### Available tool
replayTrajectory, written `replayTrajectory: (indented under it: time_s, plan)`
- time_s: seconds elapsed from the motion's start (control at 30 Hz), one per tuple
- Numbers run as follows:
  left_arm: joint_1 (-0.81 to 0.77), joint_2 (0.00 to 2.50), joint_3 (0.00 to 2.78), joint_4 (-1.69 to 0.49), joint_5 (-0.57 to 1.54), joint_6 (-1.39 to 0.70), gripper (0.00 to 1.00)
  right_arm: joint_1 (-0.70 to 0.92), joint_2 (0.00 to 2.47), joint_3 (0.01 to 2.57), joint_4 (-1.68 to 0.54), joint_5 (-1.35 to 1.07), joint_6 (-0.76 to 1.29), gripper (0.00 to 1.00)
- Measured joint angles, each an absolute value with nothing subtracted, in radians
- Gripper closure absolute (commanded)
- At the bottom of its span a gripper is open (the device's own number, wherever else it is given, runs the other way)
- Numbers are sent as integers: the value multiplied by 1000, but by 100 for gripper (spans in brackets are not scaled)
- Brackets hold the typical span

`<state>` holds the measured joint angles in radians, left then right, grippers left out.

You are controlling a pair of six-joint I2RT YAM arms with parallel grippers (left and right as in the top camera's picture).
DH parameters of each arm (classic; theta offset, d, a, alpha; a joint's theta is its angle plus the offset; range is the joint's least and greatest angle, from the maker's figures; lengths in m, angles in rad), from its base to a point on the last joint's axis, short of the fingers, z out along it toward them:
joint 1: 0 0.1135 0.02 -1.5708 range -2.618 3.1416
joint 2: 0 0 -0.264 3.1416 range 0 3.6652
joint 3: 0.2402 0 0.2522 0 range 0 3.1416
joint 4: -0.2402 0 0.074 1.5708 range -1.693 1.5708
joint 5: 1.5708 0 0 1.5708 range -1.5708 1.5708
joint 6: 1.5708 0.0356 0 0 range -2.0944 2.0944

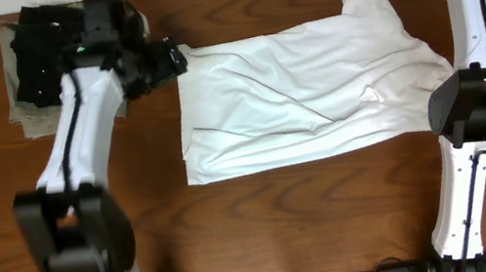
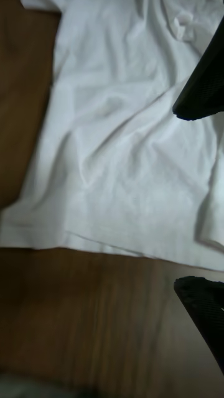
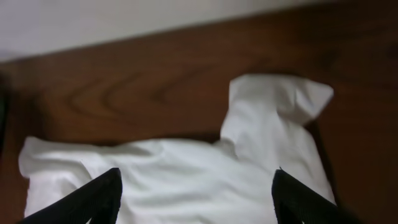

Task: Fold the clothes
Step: 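Move the left gripper to the shirt's top left corner and grasp it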

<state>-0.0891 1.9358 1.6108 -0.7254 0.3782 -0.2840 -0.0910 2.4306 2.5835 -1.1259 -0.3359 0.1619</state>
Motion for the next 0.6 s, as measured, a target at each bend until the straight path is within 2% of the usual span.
replayTrajectory:
  time_s: [0.23, 0.6]
  plan:
    - [-89, 2090, 1611, -609, 421, -318, 18, -91, 2431, 2584, -1060, -326, 208, 24]
    - [-89, 2108, 1615, -445, 439, -482, 20, -89, 2510, 2585, -1115, -317, 234, 21]
